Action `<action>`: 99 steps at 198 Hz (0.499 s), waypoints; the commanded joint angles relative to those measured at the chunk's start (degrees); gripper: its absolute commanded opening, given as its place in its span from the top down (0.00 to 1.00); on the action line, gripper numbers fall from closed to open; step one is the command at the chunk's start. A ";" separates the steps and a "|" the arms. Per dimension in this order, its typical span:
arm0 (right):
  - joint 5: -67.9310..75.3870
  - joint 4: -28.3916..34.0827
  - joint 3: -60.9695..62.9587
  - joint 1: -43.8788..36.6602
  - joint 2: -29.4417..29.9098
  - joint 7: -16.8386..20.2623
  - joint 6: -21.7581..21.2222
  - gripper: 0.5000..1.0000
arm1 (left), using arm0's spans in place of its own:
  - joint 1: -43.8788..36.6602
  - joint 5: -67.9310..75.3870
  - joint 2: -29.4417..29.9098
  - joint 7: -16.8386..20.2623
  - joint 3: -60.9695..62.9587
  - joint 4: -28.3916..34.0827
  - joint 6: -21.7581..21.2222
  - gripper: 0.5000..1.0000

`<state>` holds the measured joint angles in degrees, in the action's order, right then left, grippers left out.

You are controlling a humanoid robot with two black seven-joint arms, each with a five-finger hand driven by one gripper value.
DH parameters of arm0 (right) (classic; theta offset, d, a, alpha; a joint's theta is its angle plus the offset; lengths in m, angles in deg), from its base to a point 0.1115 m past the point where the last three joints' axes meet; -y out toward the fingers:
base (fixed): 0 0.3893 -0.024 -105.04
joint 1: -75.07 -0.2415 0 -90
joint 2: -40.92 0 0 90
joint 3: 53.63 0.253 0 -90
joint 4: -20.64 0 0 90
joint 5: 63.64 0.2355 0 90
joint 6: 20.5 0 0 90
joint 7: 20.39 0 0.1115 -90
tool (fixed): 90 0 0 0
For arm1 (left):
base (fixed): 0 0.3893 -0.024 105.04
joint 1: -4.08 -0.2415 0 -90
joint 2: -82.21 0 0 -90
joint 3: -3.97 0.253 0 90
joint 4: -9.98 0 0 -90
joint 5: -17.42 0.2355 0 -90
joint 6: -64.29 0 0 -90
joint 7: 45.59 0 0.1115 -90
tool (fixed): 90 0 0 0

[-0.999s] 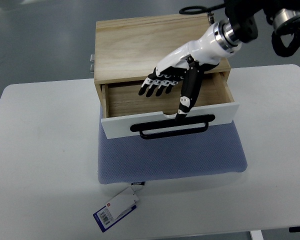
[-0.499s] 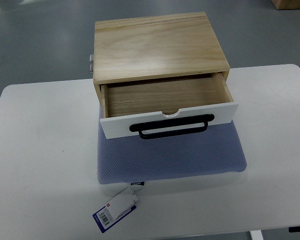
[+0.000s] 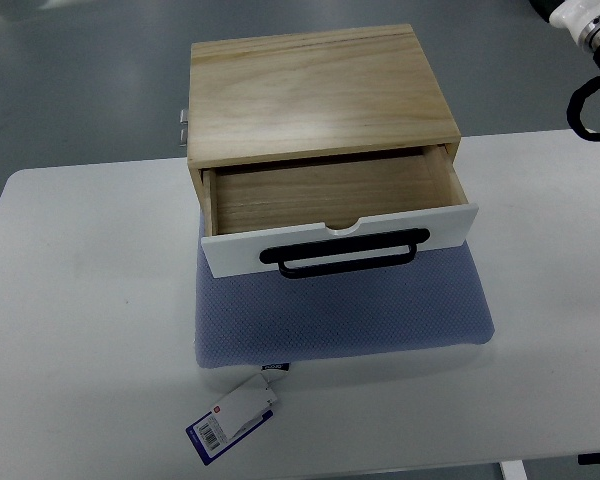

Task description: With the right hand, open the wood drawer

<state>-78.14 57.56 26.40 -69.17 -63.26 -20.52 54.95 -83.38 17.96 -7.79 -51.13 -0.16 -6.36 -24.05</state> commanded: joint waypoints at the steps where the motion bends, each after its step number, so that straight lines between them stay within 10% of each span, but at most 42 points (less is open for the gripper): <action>1: -0.09 -3.34 8.12 2.47 5.03 -0.30 -0.13 0.11 | 0.01 0.00 0.00 0.01 -0.09 -0.01 0.01 0.00; 99: -0.09 -4.31 14.01 9.86 9.87 -0.57 -4.17 0.11 | -0.17 0.00 0.00 0.01 -0.09 -0.01 0.01 0.00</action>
<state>-78.19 53.25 40.40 -59.87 -54.08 -21.07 50.99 -83.47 17.96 -7.79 -51.12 -0.24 -6.38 -24.04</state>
